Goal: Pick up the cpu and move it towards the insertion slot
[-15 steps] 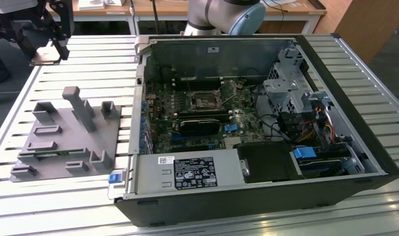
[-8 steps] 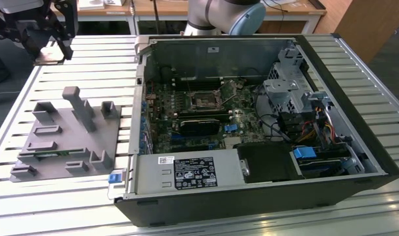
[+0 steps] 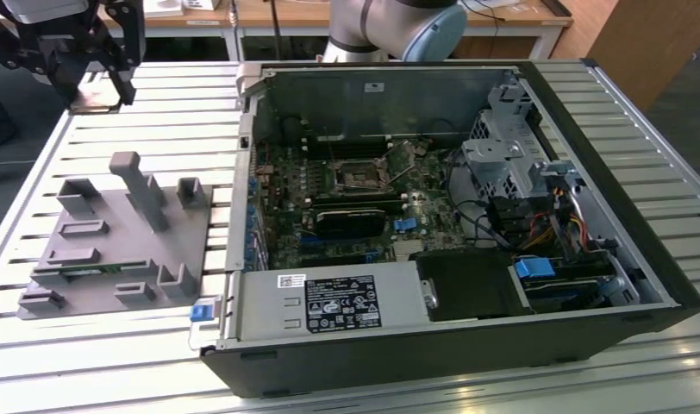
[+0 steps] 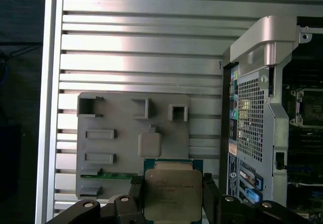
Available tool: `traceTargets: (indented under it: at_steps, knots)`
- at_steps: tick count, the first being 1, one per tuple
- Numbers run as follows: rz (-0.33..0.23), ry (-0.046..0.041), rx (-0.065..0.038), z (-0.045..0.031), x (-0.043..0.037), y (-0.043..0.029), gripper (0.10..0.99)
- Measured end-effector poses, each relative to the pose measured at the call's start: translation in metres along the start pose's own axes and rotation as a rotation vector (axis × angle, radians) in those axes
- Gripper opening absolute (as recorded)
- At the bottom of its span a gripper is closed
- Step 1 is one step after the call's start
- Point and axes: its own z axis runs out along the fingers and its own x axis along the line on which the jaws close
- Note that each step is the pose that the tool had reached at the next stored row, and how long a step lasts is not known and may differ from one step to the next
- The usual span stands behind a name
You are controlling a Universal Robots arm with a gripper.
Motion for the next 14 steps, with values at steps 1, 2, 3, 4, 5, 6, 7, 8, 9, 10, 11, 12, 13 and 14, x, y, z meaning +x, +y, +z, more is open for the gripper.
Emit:
traceTargets:
  at_steps: [1, 2, 3, 4, 5, 6, 7, 8, 9, 10, 11, 12, 13, 14]
  knots:
    - [0.0, 0.0, 0.0, 0.0, -0.0007, 0.0, 0.545]
    - [0.0, 0.0001, 0.0, 0.0, -0.0014, 0.0, 0.545]
    - [0.0, 0.0, 0.0, 0.0, -0.0022, 0.0, 0.545]
    - [0.0, 0.0001, 0.0, 0.0, -0.0029, -0.0001, 0.545]
    - [0.0, 0.0, 0.0, 0.0, -0.0035, -0.0001, 0.545]
    - [0.0, 0.0, 0.0, 0.0, -0.0043, -0.0001, 0.545]
    - [0.0, 0.0, 0.0, 0.0, -0.0051, -0.0001, 0.545]
    - [0.0, 0.0001, 0.0, -0.0001, -0.0059, -0.0001, 0.545]
    - [0.0, 0.0001, 0.0, 0.0, -0.0068, -0.0001, 0.545]
    - [0.0, 0.0001, 0.0, 0.0, -0.0079, -0.0001, 0.545]
    - [0.0, 0.0, 0.0, 0.0, -0.009, -0.0002, 0.545]
    - [0.0, 0.0001, 0.0, 0.0, -0.0101, -0.0002, 0.545]
    - [0.0, 0.0001, 0.0, 0.0, -0.0113, -0.0002, 0.545]
    - [0.0, 0.0, 0.0, 0.0, -0.0126, -0.0002, 0.545]
